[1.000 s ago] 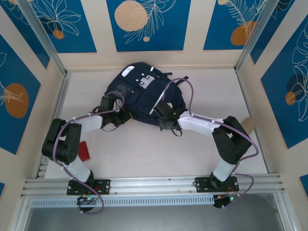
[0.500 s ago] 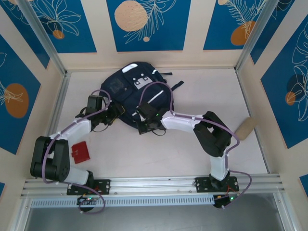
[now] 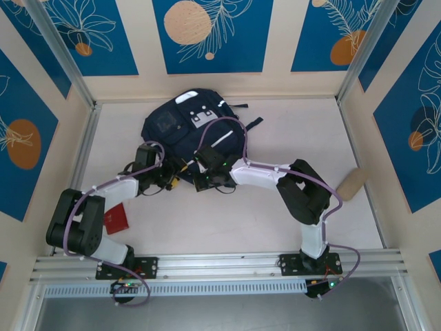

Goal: Pack the student bag
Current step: Zip the student bag at the center of the table.

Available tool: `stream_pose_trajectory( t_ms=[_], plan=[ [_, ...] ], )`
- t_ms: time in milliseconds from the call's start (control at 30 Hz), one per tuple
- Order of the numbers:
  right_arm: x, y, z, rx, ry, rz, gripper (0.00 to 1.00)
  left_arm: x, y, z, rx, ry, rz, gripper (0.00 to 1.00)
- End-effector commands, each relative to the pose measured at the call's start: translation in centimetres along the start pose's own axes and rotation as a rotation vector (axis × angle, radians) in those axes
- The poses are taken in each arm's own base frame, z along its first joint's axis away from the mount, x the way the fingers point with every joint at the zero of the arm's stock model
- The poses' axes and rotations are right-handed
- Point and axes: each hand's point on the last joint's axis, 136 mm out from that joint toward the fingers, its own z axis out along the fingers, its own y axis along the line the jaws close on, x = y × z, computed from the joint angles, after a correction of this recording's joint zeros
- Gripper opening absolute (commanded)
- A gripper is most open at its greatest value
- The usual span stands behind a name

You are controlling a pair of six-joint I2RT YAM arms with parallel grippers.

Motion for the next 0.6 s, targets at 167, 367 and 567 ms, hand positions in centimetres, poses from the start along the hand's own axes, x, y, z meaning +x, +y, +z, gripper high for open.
stream_pose_trajectory(
  t_ms=[167, 367, 567],
  plan=[
    [-1.4, 1.4, -2.1, -0.041, -0.060, 0.012, 0.00, 0.1, 0.8, 0.8, -0.018, -0.048, -0.083, 0.61],
    [-1.2, 1.1, -2.6, 0.006, -0.063, 0.011, 0.00, 0.7, 0.7, 1.6, -0.006, -0.022, -0.099, 0.43],
    [-0.2, -0.1, -3.6, 0.142, -0.038, 0.007, 0.00, 0.3, 1.3, 2.3, -0.021, -0.033, -0.096, 0.19]
  ],
)
